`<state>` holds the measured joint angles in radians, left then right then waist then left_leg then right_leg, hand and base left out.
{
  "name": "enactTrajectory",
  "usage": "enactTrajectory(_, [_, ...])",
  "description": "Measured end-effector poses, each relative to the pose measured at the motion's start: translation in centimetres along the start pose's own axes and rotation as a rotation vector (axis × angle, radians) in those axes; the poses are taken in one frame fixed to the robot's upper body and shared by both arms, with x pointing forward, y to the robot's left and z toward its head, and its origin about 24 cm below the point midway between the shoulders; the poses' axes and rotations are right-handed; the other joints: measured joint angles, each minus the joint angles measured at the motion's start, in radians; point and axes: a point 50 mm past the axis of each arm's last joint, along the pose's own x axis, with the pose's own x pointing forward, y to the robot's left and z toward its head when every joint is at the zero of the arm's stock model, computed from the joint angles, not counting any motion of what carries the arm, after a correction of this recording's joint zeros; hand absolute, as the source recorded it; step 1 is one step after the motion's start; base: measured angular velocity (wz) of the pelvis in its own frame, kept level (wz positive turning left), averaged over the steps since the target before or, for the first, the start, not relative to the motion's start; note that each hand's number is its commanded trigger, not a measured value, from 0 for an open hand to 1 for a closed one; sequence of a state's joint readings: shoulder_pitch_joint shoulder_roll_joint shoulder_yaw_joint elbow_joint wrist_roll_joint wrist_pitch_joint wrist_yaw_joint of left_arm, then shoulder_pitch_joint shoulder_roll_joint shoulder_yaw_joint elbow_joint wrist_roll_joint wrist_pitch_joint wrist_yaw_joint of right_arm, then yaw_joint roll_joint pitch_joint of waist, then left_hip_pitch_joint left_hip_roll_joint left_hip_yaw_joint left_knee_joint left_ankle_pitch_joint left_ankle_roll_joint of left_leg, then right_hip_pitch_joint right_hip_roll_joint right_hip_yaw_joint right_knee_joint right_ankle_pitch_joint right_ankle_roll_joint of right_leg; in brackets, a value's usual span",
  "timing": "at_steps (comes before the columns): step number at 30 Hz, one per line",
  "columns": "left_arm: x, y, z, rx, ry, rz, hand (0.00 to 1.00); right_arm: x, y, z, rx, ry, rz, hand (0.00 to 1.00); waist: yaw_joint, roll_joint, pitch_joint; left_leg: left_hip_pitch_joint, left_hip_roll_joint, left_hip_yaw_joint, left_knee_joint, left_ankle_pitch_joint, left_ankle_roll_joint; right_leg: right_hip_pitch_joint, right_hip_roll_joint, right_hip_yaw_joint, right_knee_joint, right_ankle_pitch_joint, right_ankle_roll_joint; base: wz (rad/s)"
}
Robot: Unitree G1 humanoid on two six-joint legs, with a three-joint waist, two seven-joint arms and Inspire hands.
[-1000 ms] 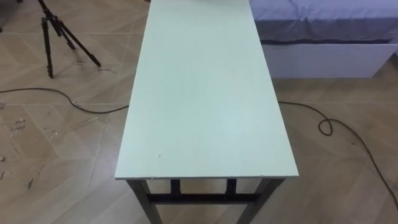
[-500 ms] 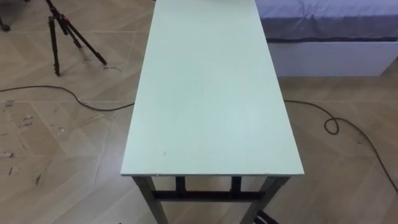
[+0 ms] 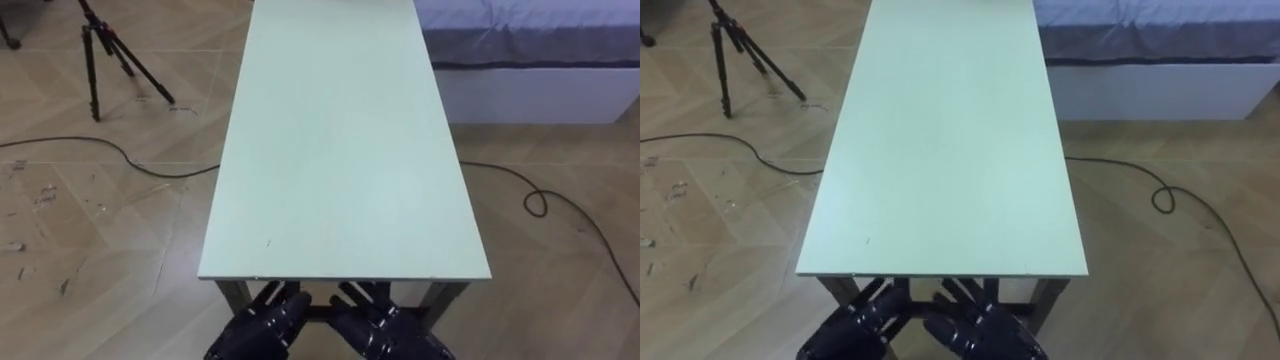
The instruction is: Move table with human
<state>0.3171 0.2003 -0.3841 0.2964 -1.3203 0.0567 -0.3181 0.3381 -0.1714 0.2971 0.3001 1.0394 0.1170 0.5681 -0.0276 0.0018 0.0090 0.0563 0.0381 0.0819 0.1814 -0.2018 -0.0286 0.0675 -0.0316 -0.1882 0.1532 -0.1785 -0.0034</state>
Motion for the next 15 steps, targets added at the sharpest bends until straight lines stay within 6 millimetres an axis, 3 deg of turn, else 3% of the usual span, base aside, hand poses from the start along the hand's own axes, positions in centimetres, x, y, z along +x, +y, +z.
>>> enactTrajectory(9, [0.3,-1.6,0.2,-0.069,-0.009,-0.09,0.0,0.0,0.2,0.1,0.097,-0.031,0.033,0.0,-0.004,0.011,-0.0024,-0.009,0.0,0.002,0.006,-0.001,0.001,0.001,0.0,-0.006,0.006,-0.001,-0.001,0.03])
enactTrajectory(15, [0.3,-1.7,0.4,-0.097,-0.021,-0.095,0.0,0.2,0.3,0.2,0.114,-0.033,0.03,0.0,-0.001,0.003,0.0029,-0.003,0.002,0.014,0.006,-0.001,0.002,-0.002,-0.002,-0.002,0.019,-0.001,0.0,-0.03])
